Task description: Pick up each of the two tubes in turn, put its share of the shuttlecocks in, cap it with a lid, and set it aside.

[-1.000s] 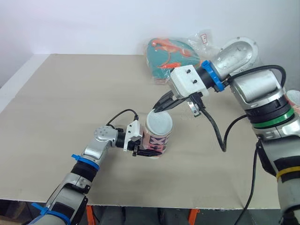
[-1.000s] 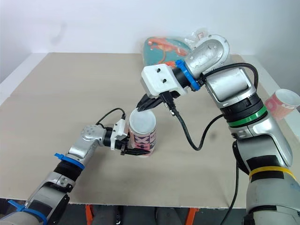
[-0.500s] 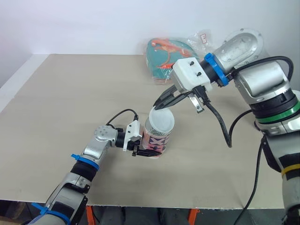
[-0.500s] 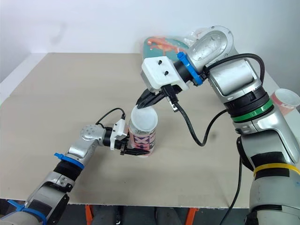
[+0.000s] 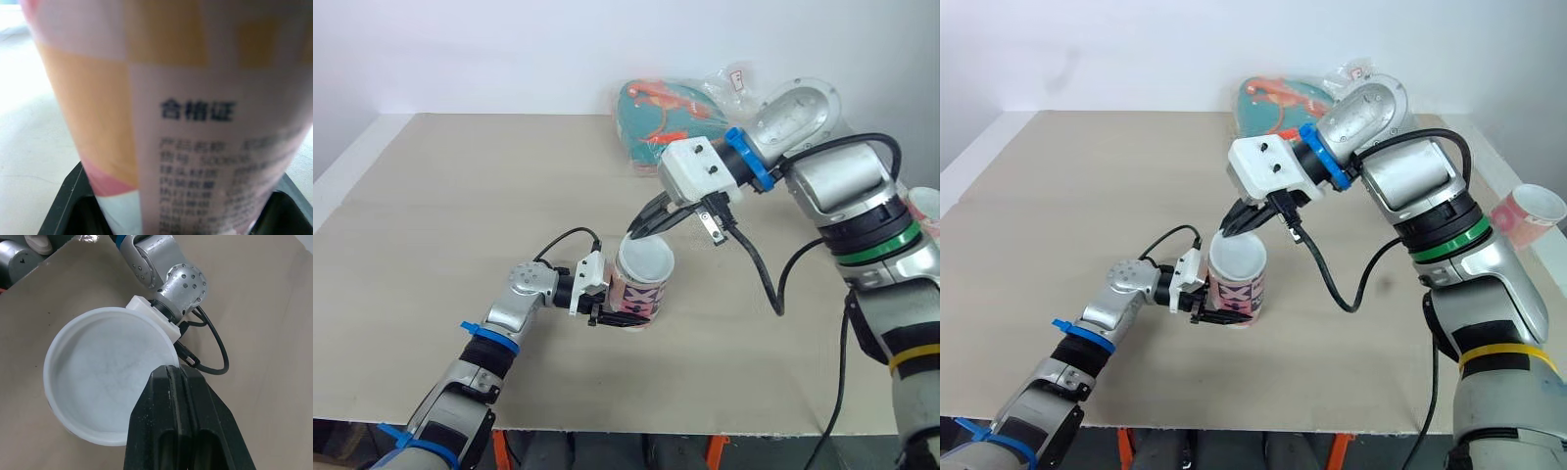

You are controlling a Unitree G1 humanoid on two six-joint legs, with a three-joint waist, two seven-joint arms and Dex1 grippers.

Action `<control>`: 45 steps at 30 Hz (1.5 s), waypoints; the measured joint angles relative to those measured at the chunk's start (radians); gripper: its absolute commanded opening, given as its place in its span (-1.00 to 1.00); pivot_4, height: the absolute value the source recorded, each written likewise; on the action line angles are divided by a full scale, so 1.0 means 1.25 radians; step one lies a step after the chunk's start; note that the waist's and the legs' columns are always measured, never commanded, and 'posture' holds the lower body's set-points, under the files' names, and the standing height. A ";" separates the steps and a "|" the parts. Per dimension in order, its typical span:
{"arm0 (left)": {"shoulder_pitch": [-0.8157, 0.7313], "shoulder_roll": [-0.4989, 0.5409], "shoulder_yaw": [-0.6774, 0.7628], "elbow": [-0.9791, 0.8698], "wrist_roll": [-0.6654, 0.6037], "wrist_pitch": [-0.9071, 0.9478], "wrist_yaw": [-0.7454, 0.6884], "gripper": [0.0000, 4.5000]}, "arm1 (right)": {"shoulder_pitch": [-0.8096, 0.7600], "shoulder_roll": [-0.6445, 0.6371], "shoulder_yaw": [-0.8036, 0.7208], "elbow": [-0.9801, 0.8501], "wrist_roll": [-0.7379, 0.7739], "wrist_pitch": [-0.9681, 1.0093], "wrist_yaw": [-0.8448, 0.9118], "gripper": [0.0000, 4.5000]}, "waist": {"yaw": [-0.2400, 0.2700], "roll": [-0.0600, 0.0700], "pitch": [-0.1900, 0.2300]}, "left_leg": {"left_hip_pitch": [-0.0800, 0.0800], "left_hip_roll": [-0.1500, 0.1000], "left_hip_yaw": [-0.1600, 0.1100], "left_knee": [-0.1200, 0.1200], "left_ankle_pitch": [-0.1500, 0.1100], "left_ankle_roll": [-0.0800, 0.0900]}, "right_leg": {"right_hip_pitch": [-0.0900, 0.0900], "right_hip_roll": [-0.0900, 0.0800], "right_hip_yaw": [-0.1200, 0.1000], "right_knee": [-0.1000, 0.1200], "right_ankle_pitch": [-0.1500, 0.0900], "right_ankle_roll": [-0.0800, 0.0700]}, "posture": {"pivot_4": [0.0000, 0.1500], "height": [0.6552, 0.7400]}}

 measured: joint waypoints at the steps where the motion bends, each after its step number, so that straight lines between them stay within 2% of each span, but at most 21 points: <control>1: 0.000 0.000 0.000 0.000 0.000 0.000 0.000 0.14 | 0.002 -0.006 0.001 -0.007 0.002 -0.002 0.000 -0.96 | 0.000 0.000 0.000 | 0.000 0.000 0.000 0.000 0.000 0.000 | 0.000 0.000 0.000 0.000 0.000 0.000 | 1.00 1.00; 10: 0.000 0.000 -0.007 -0.016 0.009 0.000 0.001 0.14 | 0.045 -0.041 0.003 -0.057 0.012 -0.025 -0.005 -0.96 | 0.000 0.000 0.000 | 0.000 0.000 0.000 0.000 0.000 0.000 | 0.000 0.000 0.000 0.000 0.000 0.000 | 1.00 1.00; 14: 0.001 0.000 -0.007 -0.017 0.009 0.004 0.000 0.14 | 0.065 -0.034 -0.010 -0.075 -0.036 -0.078 -0.008 -0.96 | 0.000 -0.001 -0.001 | 0.000 0.000 0.000 -0.001 0.000 0.000 | 0.000 0.000 -0.001 0.000 -0.001 -0.001 | 1.00 1.00; 17: 0.005 0.001 -0.006 -0.016 0.006 0.008 0.002 0.14 | 0.088 -0.019 -0.027 -0.091 -0.082 -0.124 -0.017 -0.60 | 0.000 -0.002 -0.002 | 0.001 0.000 -0.001 -0.001 0.000 0.000 | 0.001 0.000 -0.001 0.000 -0.001 -0.001 | 1.00 1.00; 18: 0.005 0.001 -0.006 -0.016 0.005 0.008 0.002 0.14 | 0.089 -0.019 -0.028 -0.093 -0.085 -0.127 -0.017 -0.55 | 0.000 -0.002 -0.002 | 0.001 0.000 -0.001 -0.001 0.000 0.000 | 0.001 0.000 -0.001 0.000 -0.001 -0.001 | 1.00 1.00; 19: 0.008 0.005 -0.004 -0.016 0.003 0.009 0.004 0.14 | 0.104 -0.010 -0.037 -0.098 -0.097 -0.131 -0.017 -0.28 | 0.000 -0.002 -0.002 | 0.002 0.000 -0.001 -0.001 0.000 0.000 | 0.002 0.000 -0.001 0.000 -0.001 -0.001 | 1.00 1.00; 20: 0.009 0.005 -0.004 -0.016 0.002 0.009 0.004 0.14 | 0.105 -0.010 -0.038 -0.098 -0.097 -0.131 -0.017 -0.23 | -0.001 -0.002 -0.002 | 0.002 0.000 -0.001 -0.001 0.000 0.000 | 0.002 0.000 -0.001 0.000 -0.001 -0.001 | 1.00 1.00; 22: 0.010 0.006 -0.004 -0.016 0.002 0.011 0.006 0.14 | 0.108 -0.006 -0.047 -0.103 -0.103 -0.128 -0.015 0.08 | -0.001 -0.002 -0.003 | 0.002 0.001 -0.001 -0.001 0.000 0.000 | 0.002 0.001 -0.001 0.000 -0.001 -0.001 | 1.00 1.00; 26: 0.011 0.007 -0.003 -0.017 0.002 0.011 0.008 0.14 | 0.108 0.017 -0.072 -0.101 -0.105 -0.094 -0.016 0.91 | -0.001 -0.002 -0.003 | 0.003 0.002 -0.001 -0.001 0.000 0.000 | 0.002 0.002 -0.001 0.000 0.000 -0.002 | 1.00 1.00; 27: 0.011 0.007 -0.003 -0.017 0.002 0.010 0.008 0.14 | 0.106 0.023 -0.078 -0.098 -0.105 -0.083 -0.017 0.97 | -0.001 -0.002 -0.003 | 0.003 0.002 -0.001 -0.001 0.000 0.000 | 0.002 0.002 -0.001 0.000 0.000 -0.002 | 1.00 1.00; 32: 0.012 0.007 0.002 -0.019 -0.001 0.020 0.009 0.14 | 0.097 0.061 -0.095 -0.052 -0.080 0.025 -0.017 0.97 | -0.001 -0.002 -0.003 | 0.003 0.002 -0.001 -0.001 0.000 0.000 | 0.002 0.002 -0.001 0.000 0.000 -0.002 | 1.00 1.00; 36: 0.013 0.007 0.002 -0.025 -0.001 0.021 0.009 0.14 | 0.055 0.066 -0.146 -0.015 0.003 0.141 -0.005 0.97 | 0.000 -0.001 -0.002 | 0.001 0.002 -0.001 -0.001 0.000 0.000 | 0.000 0.002 -0.001 0.000 0.000 -0.002 | 1.00 1.00; 40: 0.013 0.007 0.003 -0.024 -0.001 0.021 0.007 0.14 | 0.051 0.035 -0.171 -0.037 0.056 0.201 -0.002 0.50 | -0.001 -0.001 -0.002 | 0.001 0.002 -0.001 -0.001 0.000 0.000 | 0.000 0.002 -0.001 0.000 0.000 -0.002 | 1.00 1.00; 43: 0.013 0.007 0.004 -0.022 -0.001 0.020 0.008 0.14 | 0.100 0.018 -0.164 -0.072 0.074 0.212 -0.002 0.01 | -0.001 -0.001 -0.002 | 0.001 0.002 -0.001 -0.001 0.000 0.000 | 0.000 0.002 -0.001 0.000 0.000 -0.002 | 1.00 1.00; 44: 0.013 0.007 0.004 -0.022 -0.001 0.020 0.008 0.14 | 0.111 0.013 -0.159 -0.080 0.078 0.216 -0.002 -0.25 | -0.001 -0.001 -0.002 | 0.001 0.002 -0.001 -0.001 0.000 0.000 | 0.000 0.002 -0.001 0.000 0.000 -0.002 | 1.00 1.00; 45: 0.013 0.007 0.005 -0.021 -0.001 0.020 0.007 0.14 | 0.118 0.010 -0.156 -0.085 0.079 0.218 -0.002 -0.39 | -0.002 -0.001 -0.002 | 0.001 0.002 -0.001 -0.001 0.000 0.000 | 0.000 0.002 0.000 0.000 0.000 -0.002 | 1.00 1.00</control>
